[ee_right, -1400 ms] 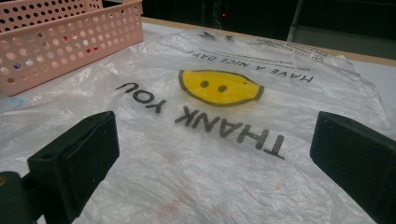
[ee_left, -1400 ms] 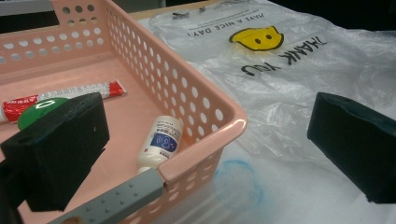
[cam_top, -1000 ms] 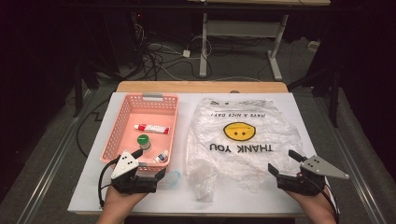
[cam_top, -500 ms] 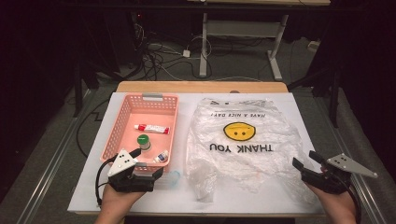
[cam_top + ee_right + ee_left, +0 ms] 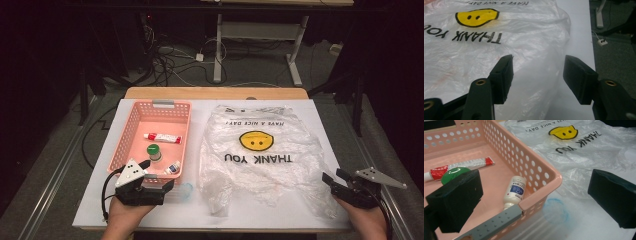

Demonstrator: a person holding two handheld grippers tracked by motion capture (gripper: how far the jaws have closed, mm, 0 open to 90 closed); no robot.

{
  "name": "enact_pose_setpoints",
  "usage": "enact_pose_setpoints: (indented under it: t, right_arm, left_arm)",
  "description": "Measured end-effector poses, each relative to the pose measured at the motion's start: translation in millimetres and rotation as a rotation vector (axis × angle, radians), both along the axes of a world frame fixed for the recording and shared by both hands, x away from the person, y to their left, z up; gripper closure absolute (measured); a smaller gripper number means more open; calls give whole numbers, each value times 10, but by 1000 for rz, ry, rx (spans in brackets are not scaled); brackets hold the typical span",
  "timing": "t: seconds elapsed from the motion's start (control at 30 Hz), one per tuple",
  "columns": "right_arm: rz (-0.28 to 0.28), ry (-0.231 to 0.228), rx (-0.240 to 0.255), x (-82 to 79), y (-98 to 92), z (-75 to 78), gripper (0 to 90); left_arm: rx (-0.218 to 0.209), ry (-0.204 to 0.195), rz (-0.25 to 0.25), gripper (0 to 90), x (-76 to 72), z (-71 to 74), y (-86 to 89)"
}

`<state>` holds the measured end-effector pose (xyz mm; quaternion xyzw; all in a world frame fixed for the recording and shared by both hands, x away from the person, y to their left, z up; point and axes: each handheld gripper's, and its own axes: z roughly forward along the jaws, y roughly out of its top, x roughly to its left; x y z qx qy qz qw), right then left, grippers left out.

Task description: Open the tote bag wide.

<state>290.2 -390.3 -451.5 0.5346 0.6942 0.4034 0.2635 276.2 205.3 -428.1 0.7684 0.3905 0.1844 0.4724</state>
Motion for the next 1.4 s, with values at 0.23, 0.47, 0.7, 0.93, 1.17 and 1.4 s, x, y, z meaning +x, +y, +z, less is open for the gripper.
enact_pose_setpoints:
  t: [0.23,0.47,0.7,0.93,1.17,1.4]
  right_arm:
    - [-7,63,5,6,-59,-92,453]
    - [14,110,-11,-2,-72,-140,734]
    - [73,128,-52,-99,46,-148,900]
    - [178,97,-79,-308,338,-69,900]
    - [272,106,-67,-411,599,-74,900]
    - [281,102,-56,-405,618,-72,736]
  left_arm:
    - [-11,-4,-11,0,38,-6,-45]
    - [-29,-16,-4,0,-5,23,6]
    - [-59,-17,-17,0,4,19,39]
    - [-39,-9,6,0,70,79,110]
    - [-11,2,3,0,103,69,88]
    - [-33,59,-41,0,128,41,85]
